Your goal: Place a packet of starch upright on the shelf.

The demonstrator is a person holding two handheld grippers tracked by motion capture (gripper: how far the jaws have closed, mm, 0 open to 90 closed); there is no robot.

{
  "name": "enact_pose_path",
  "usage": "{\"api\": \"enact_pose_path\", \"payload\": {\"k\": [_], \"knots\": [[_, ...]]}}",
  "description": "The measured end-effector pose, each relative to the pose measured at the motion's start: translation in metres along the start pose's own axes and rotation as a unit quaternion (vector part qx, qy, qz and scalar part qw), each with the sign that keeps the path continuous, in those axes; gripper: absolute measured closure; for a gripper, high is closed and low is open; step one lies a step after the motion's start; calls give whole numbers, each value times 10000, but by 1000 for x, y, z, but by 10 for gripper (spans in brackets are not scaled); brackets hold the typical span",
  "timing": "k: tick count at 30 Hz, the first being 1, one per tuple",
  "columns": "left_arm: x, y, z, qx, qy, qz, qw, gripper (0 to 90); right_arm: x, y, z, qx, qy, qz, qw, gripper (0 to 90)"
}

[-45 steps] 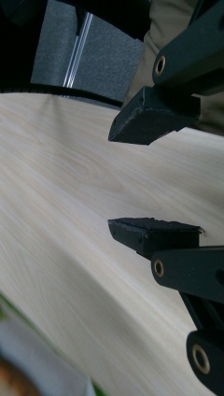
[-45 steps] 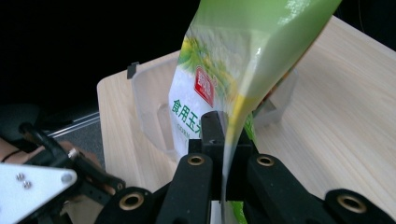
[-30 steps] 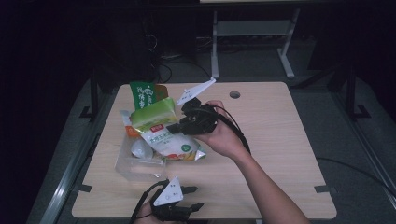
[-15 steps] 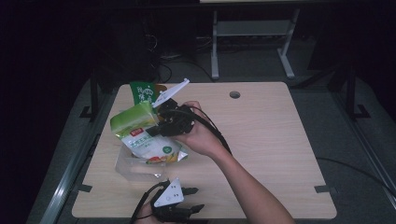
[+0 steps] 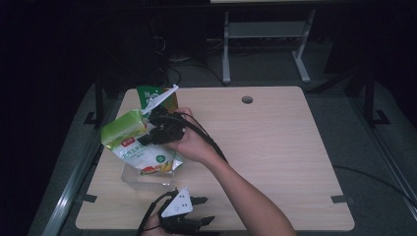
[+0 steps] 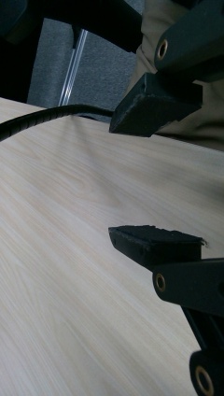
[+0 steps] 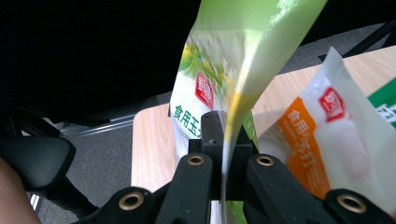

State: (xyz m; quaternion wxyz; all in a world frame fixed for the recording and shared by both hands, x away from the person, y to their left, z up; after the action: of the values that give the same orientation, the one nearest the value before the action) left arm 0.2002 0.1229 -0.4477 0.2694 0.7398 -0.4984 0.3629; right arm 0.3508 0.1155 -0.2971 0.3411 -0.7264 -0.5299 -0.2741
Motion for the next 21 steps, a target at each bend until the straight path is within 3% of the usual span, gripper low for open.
{"api": "enact_pose_path", "payload": {"k": [6,16,21], "knots": [[-2,0,-1,-5,25,-142,9999,419,4,-1,21,138,-76,29,9999,899],[-2,1,-2,-42,15,-105,9999,401,-2,1,58,355,-208,229,9989,899],[-3,2,-1,-52,-3,-93,9999,402,-9,3,70,335,-254,229,9989,897]]}}
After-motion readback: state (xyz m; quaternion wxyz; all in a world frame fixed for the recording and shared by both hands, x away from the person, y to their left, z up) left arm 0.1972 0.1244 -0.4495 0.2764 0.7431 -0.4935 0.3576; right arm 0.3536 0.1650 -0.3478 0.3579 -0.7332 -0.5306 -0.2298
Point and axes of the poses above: each handheld gripper's, and its own axes: z roughly forward along the jaws, x roughly out of its top, y roughly to its right, the point moved 3 cm from there along z, roughly forward along the jaws, and after that the axes turned 3 degrees about -y, right-handed, at the moved point
